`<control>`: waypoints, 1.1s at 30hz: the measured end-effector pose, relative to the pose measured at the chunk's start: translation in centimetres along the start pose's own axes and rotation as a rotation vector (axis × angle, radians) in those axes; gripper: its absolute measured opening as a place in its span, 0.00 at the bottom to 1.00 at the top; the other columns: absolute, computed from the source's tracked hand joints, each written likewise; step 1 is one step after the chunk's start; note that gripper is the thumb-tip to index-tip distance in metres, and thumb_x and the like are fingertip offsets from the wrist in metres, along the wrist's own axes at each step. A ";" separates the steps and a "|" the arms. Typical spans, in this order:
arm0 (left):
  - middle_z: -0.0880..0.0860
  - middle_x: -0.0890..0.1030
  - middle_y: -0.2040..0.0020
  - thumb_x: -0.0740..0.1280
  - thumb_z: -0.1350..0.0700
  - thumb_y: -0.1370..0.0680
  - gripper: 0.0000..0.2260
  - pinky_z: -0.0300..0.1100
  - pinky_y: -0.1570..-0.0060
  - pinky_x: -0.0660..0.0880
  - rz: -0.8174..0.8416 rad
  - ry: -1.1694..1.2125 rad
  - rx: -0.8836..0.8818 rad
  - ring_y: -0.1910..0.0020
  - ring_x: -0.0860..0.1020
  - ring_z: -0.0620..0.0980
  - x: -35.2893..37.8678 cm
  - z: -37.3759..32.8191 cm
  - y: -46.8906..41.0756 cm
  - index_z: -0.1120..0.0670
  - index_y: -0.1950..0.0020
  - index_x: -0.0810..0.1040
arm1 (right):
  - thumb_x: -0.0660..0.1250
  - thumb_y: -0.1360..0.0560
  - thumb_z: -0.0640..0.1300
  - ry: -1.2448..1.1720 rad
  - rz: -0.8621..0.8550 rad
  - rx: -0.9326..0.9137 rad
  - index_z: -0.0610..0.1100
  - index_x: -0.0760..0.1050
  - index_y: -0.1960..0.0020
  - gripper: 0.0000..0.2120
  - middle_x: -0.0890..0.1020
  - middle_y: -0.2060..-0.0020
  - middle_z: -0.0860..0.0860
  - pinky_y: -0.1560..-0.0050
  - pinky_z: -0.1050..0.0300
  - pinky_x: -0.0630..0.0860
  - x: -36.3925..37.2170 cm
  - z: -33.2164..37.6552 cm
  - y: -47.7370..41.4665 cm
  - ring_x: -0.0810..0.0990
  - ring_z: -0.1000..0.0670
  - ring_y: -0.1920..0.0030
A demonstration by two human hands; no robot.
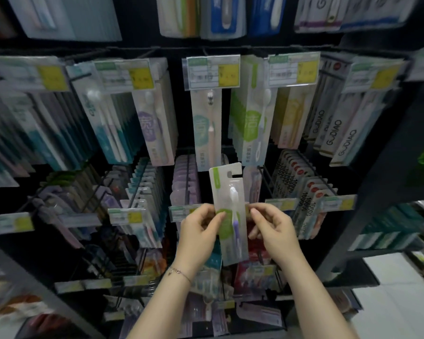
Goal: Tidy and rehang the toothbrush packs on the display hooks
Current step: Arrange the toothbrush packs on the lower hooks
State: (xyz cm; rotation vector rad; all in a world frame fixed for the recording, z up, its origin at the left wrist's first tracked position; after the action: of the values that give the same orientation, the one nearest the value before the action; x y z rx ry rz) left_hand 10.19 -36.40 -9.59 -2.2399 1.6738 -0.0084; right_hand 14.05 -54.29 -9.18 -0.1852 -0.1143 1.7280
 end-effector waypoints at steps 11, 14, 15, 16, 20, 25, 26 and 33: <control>0.56 0.84 0.58 0.68 0.58 0.19 0.05 0.55 0.58 0.79 -0.017 0.094 0.078 0.60 0.80 0.50 1.6 -5.1 -4.4 0.57 0.53 0.82 | 0.65 0.20 0.39 0.027 -0.178 0.043 0.47 0.80 0.51 0.05 0.83 0.62 0.48 0.68 0.68 0.72 -4.7 -1.0 -0.9 0.78 0.53 0.70; 0.59 0.83 0.59 0.68 0.57 0.19 0.06 0.59 0.60 0.78 -0.035 0.095 0.106 0.62 0.79 0.55 2.8 -6.4 -5.7 0.56 0.54 0.81 | 0.65 0.20 0.40 0.029 -0.096 -0.007 0.47 0.80 0.48 0.06 0.84 0.63 0.51 0.67 0.64 0.74 -4.5 0.8 -2.8 0.78 0.51 0.70; 0.59 0.83 0.58 0.68 0.56 0.19 0.06 0.60 0.59 0.77 -0.039 0.104 0.114 0.61 0.80 0.57 3.2 -6.7 -6.1 0.54 0.54 0.81 | 0.65 0.20 0.40 0.031 -0.072 -0.024 0.47 0.80 0.46 0.06 0.84 0.63 0.52 0.67 0.61 0.75 -4.4 1.4 -3.5 0.77 0.51 0.71; 0.58 0.83 0.58 0.68 0.56 0.19 0.06 0.61 0.58 0.78 -0.045 0.115 0.121 0.60 0.80 0.57 3.5 -7.0 -6.6 0.53 0.55 0.82 | 0.65 0.20 0.41 0.033 -0.053 -0.041 0.45 0.80 0.45 0.07 0.84 0.64 0.52 0.67 0.58 0.76 -4.3 1.9 -4.2 0.77 0.51 0.72; 0.55 0.85 0.57 0.67 0.58 0.18 0.06 0.55 0.55 0.79 -0.076 0.172 0.143 0.58 0.82 0.54 4.2 -8.4 -8.2 0.52 0.53 0.83 | 0.65 0.20 0.40 0.012 0.002 -0.104 0.45 0.80 0.46 0.07 0.85 0.62 0.54 0.67 0.64 0.74 -4.0 3.6 -6.4 0.79 0.59 0.69; 0.52 0.86 0.56 0.68 0.59 0.19 0.08 0.50 0.53 0.81 -0.142 0.209 0.140 0.54 0.84 0.52 4.6 -9.3 -10.2 0.48 0.54 0.84 | 0.64 0.19 0.39 0.019 0.011 -0.162 0.45 0.82 0.51 0.08 0.85 0.62 0.54 0.65 0.68 0.74 -3.9 5.0 -8.7 0.81 0.60 0.65; 0.51 0.86 0.56 0.68 0.59 0.19 0.10 0.50 0.52 0.81 -0.157 0.209 0.145 0.53 0.84 0.52 4.7 -9.5 -10.7 0.46 0.55 0.84 | 0.64 0.20 0.39 0.023 0.000 -0.178 0.45 0.82 0.51 0.08 0.86 0.60 0.53 0.61 0.65 0.76 -4.0 5.3 -9.2 0.83 0.57 0.61; 0.49 0.85 0.58 0.66 0.61 0.18 0.11 0.54 0.49 0.79 -0.207 0.281 0.127 0.55 0.82 0.49 5.8 -11.3 -13.4 0.47 0.57 0.82 | 0.65 0.20 0.43 0.107 -0.109 -0.250 0.51 0.82 0.54 0.09 0.85 0.59 0.53 0.55 0.52 0.79 -5.2 7.1 -11.9 0.83 0.52 0.57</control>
State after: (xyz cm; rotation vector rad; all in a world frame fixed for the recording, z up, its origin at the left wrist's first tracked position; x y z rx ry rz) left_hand 22.04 -41.59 3.56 -2.3891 1.5120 -0.4859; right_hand 25.06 -57.24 0.28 -0.4472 -0.2567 1.5891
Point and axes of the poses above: each hand's wrist, its own y-axis away from the middle knuckle, its own x-axis out of the palm, z = x × y, the point moved 6 cm from there along -y, towards the middle knuckle
